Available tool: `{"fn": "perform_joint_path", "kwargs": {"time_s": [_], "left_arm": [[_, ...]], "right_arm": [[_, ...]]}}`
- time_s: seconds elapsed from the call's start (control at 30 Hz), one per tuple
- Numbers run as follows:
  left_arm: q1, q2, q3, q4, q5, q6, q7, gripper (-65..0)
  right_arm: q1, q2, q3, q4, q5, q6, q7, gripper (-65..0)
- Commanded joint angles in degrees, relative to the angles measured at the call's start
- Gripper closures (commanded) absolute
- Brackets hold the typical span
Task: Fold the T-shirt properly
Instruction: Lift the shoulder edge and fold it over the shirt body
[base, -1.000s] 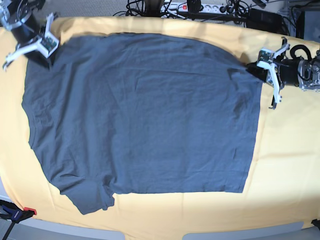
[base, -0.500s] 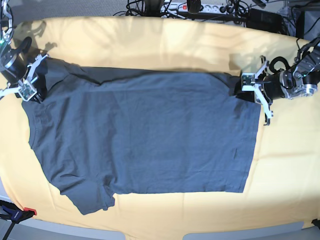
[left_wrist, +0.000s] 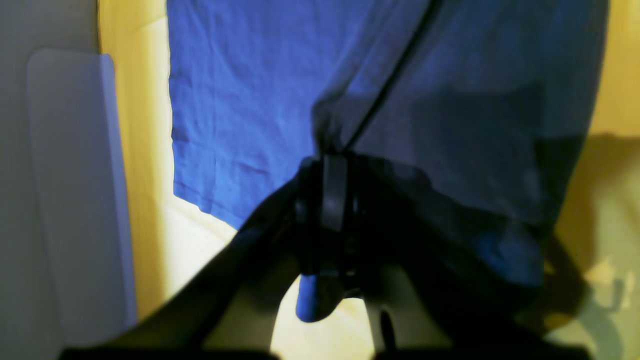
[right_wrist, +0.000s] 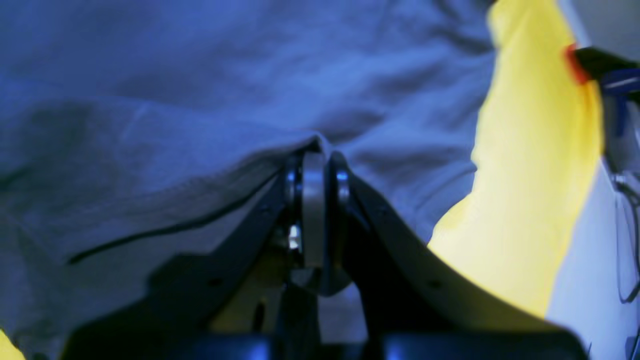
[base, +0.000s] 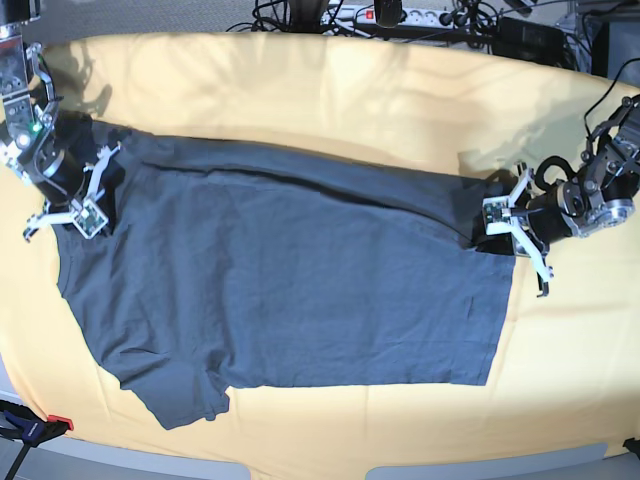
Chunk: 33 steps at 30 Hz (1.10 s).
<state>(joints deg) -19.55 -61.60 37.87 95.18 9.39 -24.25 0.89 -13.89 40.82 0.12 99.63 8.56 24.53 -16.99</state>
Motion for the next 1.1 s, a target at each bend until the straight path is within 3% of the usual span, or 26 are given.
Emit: {"fn": "perform_joint_path", "kwargs": {"time_s": [0.0,0.3,0.63,1.07], "left_arm": [[-1.6,-1.2,-0.7,0.2,0.0,1.2,-0.9,0.0],[-1.6,-1.2,-0.7,0.0,-2.8,0.7,-0.9,-1.9],[-1.6,-1.3,-0.7,0.1,-2.8,0.7,-0.9,-3.5],[-1.6,-1.3,-0.7,0.1,-2.8,0.7,-0.9,-3.5]], "right_arm": [[1.1,1.1,0.5,0.7,0.2,-0.9,0.9,0.0],[2.2,1.5,0.5,0.5,0.2,-1.6,1.0,0.0],[4.4,5.1,0.1,0.4,2.1,-2.4,1.0,0.0],[8.3,4.6,0.1,-8.0,2.8,-0.4,4.9,0.0]]}}
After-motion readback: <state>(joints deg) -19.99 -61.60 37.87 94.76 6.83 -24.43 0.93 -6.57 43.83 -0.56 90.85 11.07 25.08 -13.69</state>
